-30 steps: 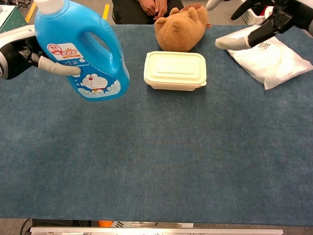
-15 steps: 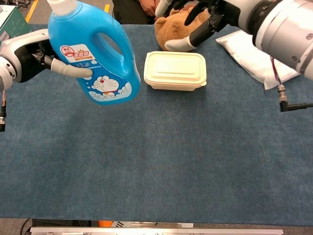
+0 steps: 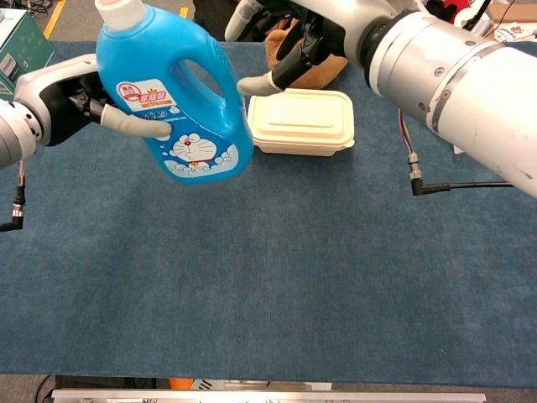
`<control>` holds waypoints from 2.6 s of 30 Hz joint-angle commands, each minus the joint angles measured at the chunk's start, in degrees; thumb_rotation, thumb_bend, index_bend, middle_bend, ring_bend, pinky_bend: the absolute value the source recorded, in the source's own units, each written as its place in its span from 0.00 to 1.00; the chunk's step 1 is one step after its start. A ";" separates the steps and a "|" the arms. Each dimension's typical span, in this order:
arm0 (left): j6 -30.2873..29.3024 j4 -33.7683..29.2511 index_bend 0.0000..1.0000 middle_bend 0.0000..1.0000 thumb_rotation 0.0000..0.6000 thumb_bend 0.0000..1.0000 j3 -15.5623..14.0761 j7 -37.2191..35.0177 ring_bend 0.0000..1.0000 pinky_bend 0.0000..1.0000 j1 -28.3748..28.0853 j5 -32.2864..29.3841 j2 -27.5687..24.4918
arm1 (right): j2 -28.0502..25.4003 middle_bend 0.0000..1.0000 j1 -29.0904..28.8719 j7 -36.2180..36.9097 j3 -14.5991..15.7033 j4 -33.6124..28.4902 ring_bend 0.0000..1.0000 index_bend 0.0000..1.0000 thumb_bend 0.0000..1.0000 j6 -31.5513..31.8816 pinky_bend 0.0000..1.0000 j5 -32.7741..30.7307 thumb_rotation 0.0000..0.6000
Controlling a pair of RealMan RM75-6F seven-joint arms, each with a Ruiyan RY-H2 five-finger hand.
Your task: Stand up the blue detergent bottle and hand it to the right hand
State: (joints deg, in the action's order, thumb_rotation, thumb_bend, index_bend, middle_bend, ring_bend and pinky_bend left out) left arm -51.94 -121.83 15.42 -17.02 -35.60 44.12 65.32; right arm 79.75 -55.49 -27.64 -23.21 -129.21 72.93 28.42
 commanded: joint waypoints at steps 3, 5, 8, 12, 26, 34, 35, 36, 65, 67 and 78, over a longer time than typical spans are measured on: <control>-0.36 0.18 0.51 0.27 1.00 0.14 0.20 0.47 0.19 0.35 -0.30 -0.41 0.61 | 1.72 0.29 -1.36 0.18 -0.54 1.11 0.18 0.37 0.21 0.79 0.30 -1.34 1.00; -0.70 0.31 0.50 0.27 1.00 0.14 0.17 0.94 0.19 0.35 -0.46 -0.62 1.02 | 2.36 0.29 -1.82 0.27 -0.76 1.33 0.18 0.37 0.21 1.11 0.30 -1.70 1.00; -1.01 0.33 0.50 0.26 1.00 0.14 0.18 1.44 0.19 0.35 -0.68 -1.17 1.46 | 3.23 0.29 -2.47 0.03 -0.89 1.61 0.18 0.37 0.21 1.83 0.31 -2.12 1.00; -1.45 0.22 0.50 0.26 1.00 0.14 0.22 1.92 0.19 0.35 -0.72 -1.45 1.73 | 4.30 0.31 -3.14 -0.47 -0.86 2.27 0.19 0.37 0.21 2.92 0.33 -2.63 1.00; -0.74 -0.26 0.50 0.26 1.00 0.14 0.39 2.37 0.19 0.35 -1.14 -2.08 2.42 | 6.95 0.34 -4.29 -1.14 -0.98 4.25 0.23 0.40 0.27 4.45 0.36 -3.08 1.00; 0.05 -0.41 0.50 0.26 1.00 0.14 0.48 2.36 0.19 0.35 -1.46 -2.50 2.35 | 7.80 0.37 -4.84 -1.42 -1.19 5.13 0.27 0.42 0.32 4.01 0.38 -3.58 1.00; 0.18 -0.32 0.50 0.26 1.00 0.14 0.49 2.39 0.19 0.35 -1.55 -2.62 2.38 | 7.90 0.38 -4.88 -1.40 -1.18 5.21 0.27 0.43 0.32 3.91 0.38 -3.57 1.00; 0.25 -0.29 0.50 0.26 1.00 0.14 0.51 2.37 0.19 0.35 -1.61 -2.73 2.42 | 7.96 0.38 -4.91 -1.42 -1.18 5.29 0.27 0.43 0.32 3.85 0.39 -3.59 1.00; 1.57 0.78 0.49 0.26 1.00 0.14 0.70 1.81 0.19 0.35 -1.92 -2.52 2.56 | 8.82 0.59 -4.74 -1.35 -1.21 7.64 0.57 0.43 0.51 3.41 0.40 -2.47 1.00; 2.24 0.77 0.47 0.26 1.00 0.14 0.69 1.37 0.19 0.35 -1.80 -2.10 2.24 | 8.96 0.60 -4.78 -1.45 -1.12 7.80 0.57 0.43 0.51 3.35 0.40 -2.35 1.00; 7.10 1.07 0.18 0.18 1.00 0.14 1.47 -2.65 0.12 0.34 -0.71 0.94 -1.39 | 8.67 0.63 -4.41 -2.18 -0.49 7.81 0.57 0.44 0.51 3.69 0.40 -0.65 1.00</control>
State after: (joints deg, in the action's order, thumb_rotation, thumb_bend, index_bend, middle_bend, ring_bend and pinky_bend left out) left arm -45.40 -120.84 16.70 -19.12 -36.57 44.52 64.43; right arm 88.51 -59.99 -29.80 -23.75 -121.32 76.58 27.62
